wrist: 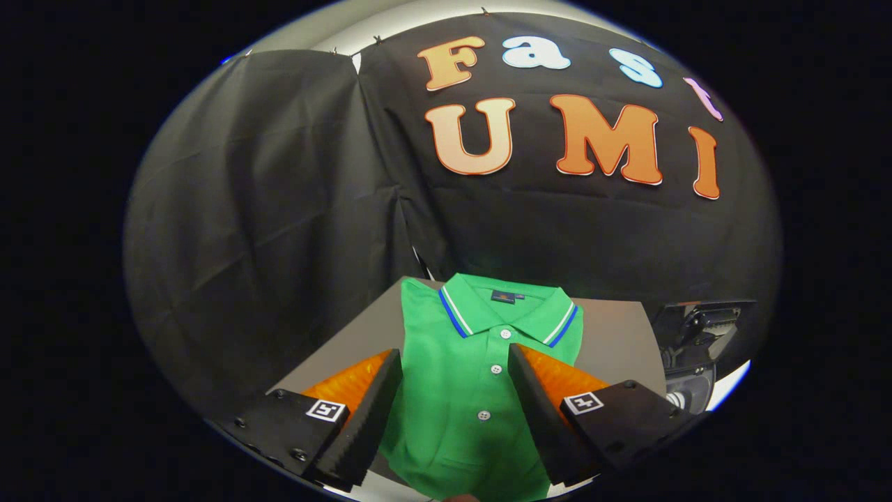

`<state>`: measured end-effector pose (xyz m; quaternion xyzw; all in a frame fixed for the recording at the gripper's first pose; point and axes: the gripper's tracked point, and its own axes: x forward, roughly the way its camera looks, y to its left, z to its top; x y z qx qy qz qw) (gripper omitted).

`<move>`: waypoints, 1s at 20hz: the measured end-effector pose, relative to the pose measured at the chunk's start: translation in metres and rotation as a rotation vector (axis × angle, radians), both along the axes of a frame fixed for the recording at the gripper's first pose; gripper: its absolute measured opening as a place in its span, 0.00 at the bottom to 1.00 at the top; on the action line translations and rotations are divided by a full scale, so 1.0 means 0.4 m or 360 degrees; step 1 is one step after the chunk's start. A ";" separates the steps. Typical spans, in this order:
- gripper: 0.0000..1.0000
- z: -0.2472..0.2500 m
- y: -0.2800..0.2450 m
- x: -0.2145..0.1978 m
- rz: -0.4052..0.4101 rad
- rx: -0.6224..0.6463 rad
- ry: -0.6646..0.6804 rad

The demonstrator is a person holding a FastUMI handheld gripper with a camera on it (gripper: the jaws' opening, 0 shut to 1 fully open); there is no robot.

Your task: Put the clothes into the washing machine and then close the washing machine lid.

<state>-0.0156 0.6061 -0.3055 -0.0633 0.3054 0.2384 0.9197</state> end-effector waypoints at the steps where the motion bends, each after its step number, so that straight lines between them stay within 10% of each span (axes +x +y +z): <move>1: 0.98 -0.019 -0.014 0.003 -0.0018 -0.0023 0.0017; 13: 0.93 -0.075 -0.040 0.002 0.0075 -0.0002 0.0047; 20: 0.55 -0.076 -0.028 -0.003 0.0209 0.0060 0.0031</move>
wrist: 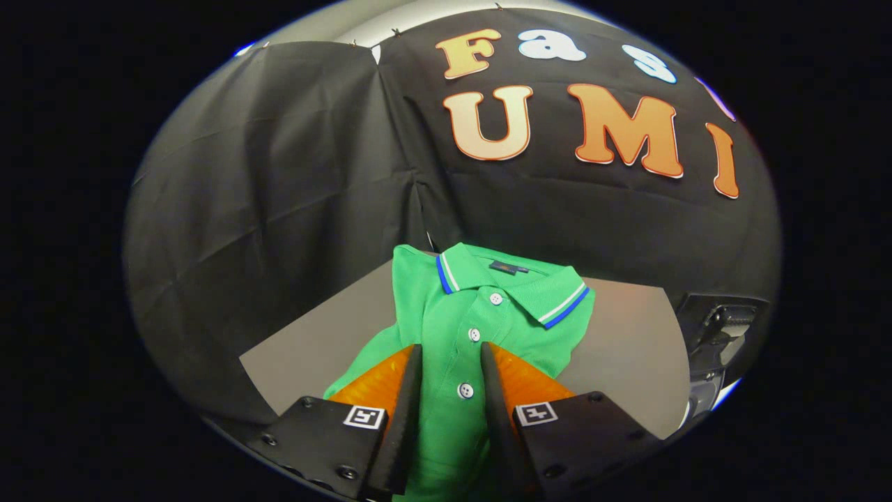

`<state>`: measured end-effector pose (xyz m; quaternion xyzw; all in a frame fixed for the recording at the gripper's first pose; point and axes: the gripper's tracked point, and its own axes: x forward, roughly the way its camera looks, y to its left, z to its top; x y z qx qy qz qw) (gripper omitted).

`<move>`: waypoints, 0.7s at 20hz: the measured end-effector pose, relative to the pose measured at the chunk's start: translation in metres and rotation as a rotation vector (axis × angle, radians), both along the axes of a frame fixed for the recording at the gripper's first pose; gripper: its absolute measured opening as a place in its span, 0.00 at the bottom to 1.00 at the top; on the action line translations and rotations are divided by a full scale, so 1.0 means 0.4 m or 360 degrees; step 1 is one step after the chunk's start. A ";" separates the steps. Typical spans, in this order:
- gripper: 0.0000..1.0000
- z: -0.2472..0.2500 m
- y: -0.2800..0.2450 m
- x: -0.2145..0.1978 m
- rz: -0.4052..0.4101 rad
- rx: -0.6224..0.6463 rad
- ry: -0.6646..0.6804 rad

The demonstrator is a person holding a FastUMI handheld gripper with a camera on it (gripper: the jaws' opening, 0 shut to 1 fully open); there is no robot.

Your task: Put the clothes into the washing machine and then close the washing machine lid.

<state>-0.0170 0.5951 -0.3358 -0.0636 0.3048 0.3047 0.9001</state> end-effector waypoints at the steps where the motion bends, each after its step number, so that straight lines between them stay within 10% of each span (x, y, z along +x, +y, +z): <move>1: 0.43 0.007 0.000 -0.002 -0.0003 0.0033 0.0006; 5: 0.22 0.024 -0.003 0.009 -0.0021 0.0077 -0.0014; 14: 0.16 0.119 -0.026 0.026 -0.0021 0.0360 -0.0024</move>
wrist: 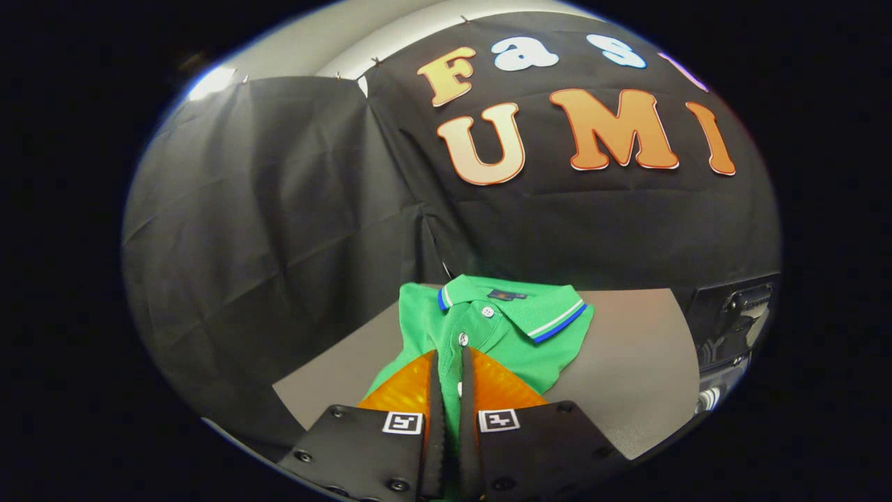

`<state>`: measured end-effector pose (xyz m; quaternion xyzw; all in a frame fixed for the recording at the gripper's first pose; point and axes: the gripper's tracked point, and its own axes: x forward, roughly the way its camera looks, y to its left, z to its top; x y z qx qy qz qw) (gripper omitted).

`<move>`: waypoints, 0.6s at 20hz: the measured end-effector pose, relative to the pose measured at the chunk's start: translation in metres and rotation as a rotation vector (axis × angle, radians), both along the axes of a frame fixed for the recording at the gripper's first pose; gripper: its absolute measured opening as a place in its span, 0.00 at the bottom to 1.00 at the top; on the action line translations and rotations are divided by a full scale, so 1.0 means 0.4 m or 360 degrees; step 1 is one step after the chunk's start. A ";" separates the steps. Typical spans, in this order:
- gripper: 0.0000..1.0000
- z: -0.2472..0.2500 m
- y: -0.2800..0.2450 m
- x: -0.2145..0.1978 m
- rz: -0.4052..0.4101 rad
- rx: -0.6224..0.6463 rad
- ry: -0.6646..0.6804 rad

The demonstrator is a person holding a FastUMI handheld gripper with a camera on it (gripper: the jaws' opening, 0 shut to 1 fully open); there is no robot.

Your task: Put the clothes into the washing machine and then close the washing machine lid.

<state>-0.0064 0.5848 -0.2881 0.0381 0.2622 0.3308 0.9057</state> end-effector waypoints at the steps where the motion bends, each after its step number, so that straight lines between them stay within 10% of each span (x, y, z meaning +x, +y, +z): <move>1: 0.16 0.018 -0.003 0.002 0.0000 0.0036 0.0003; 12: 0.15 0.331 -0.138 -0.014 0.0078 0.0334 -0.0385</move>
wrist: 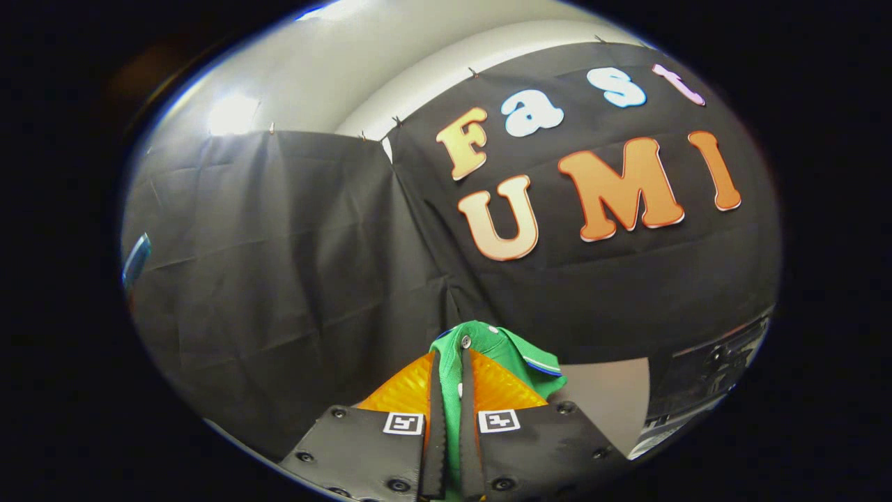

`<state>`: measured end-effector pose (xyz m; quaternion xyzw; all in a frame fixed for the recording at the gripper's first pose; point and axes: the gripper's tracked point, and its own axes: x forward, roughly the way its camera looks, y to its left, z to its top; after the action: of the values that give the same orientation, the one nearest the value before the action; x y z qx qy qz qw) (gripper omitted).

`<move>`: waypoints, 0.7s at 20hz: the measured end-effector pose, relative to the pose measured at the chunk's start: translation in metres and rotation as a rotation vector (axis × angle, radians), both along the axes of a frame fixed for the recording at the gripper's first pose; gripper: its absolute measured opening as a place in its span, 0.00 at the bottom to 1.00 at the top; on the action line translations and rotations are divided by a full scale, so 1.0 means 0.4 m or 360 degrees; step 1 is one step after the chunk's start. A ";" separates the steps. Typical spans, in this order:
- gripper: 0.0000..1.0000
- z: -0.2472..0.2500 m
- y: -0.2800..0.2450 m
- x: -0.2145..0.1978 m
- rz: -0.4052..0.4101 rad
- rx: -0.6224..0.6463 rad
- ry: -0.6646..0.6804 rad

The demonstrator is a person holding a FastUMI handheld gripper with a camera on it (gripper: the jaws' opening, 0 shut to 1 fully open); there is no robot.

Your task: Put the clothes into the washing machine and then close the washing machine lid.

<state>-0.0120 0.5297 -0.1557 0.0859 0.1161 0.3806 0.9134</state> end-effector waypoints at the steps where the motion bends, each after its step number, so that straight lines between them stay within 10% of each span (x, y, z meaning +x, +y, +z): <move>1: 0.15 0.038 -0.026 0.006 -0.0011 0.0016 -0.0047; 14: 0.15 0.281 -0.406 0.093 -0.0286 0.0061 -0.0330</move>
<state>0.0253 0.3674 -0.0433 0.0735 0.0058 0.3062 0.9491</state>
